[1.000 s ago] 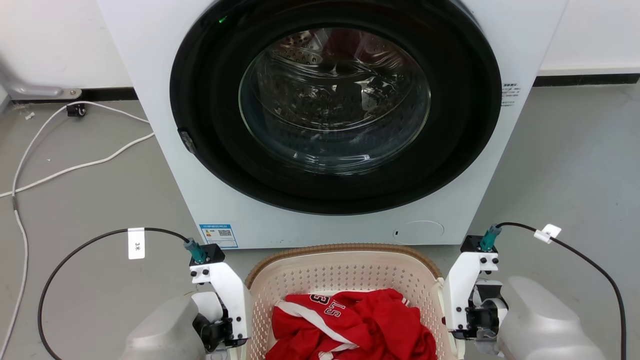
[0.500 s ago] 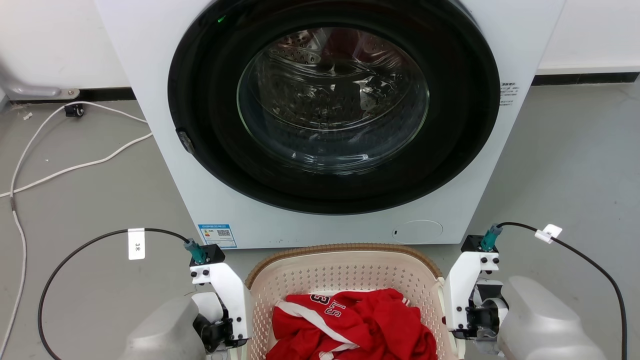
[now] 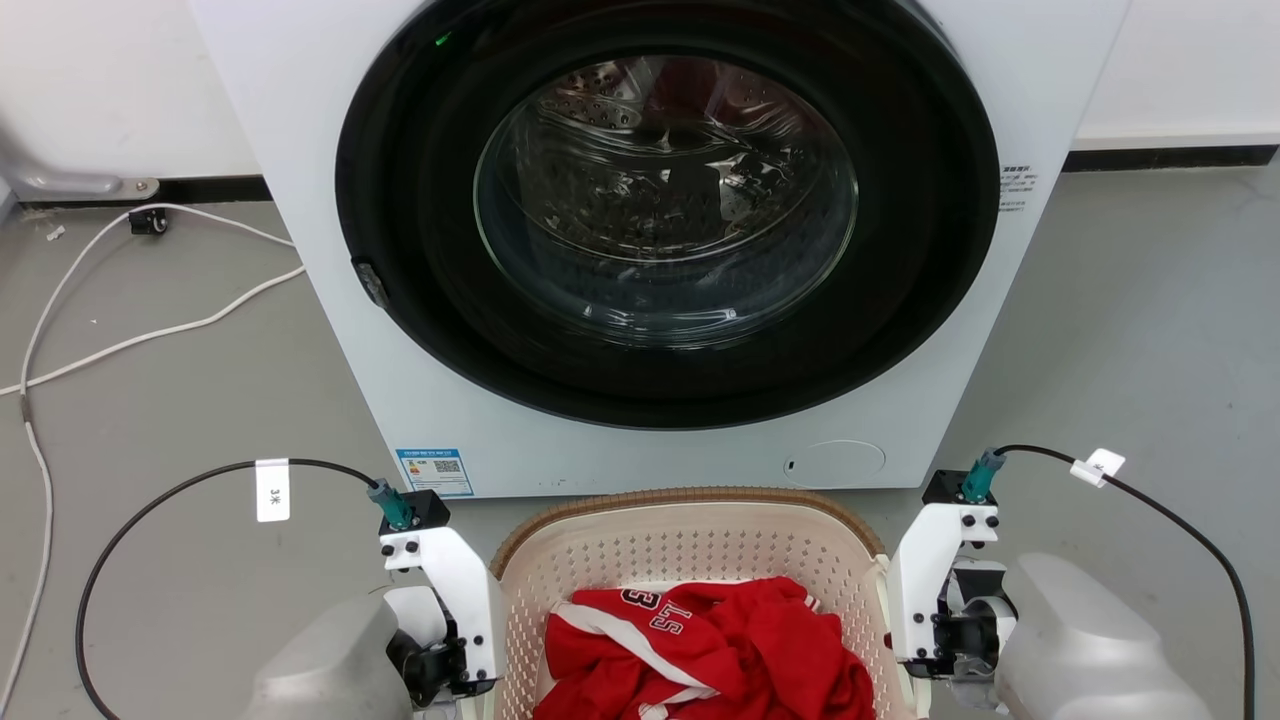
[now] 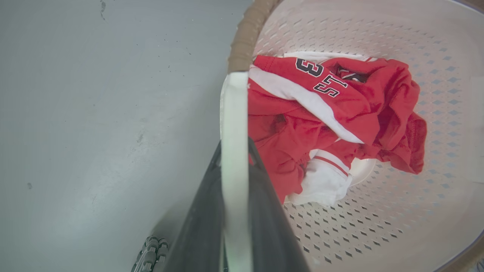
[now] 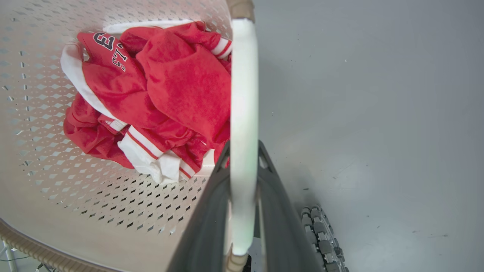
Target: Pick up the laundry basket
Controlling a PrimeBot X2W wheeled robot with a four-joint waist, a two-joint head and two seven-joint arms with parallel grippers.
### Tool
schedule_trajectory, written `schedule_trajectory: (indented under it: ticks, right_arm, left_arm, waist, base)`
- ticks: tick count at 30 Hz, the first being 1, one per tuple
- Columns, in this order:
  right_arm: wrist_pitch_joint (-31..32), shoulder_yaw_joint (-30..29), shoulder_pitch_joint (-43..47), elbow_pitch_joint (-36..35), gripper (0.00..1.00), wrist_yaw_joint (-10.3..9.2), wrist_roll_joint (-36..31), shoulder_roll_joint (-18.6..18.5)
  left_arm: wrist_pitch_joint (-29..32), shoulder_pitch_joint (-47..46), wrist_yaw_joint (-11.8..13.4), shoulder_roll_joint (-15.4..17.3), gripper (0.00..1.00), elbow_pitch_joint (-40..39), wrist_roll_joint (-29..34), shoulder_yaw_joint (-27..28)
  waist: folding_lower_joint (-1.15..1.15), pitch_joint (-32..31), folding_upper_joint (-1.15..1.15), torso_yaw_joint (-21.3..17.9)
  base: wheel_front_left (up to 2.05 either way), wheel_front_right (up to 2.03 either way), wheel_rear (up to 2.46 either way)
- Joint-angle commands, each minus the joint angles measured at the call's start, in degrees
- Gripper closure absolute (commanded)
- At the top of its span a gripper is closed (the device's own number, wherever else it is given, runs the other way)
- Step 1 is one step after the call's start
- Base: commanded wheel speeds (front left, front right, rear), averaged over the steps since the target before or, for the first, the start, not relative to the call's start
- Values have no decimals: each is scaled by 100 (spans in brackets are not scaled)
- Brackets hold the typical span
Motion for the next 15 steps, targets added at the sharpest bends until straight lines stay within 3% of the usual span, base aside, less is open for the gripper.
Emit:
schedule_trajectory:
  ticks: [1, 15]
  right_arm:
    - [-27, 6, 71, -37, 100, 67, 37, 151]
    - [-41, -55, 85, -38, 100, 67, -14, 154]
  left_arm:
    - [-20, -75, -68, -195, 100, -109, -81, 2]
    - [-79, -87, -71, -227, 100, -94, -140, -64]
  waist:
    - [0, 6, 0, 0]
    - [0, 42, 0, -9]
  base:
    - [0, 0, 0]
    - [0, 0, 0]
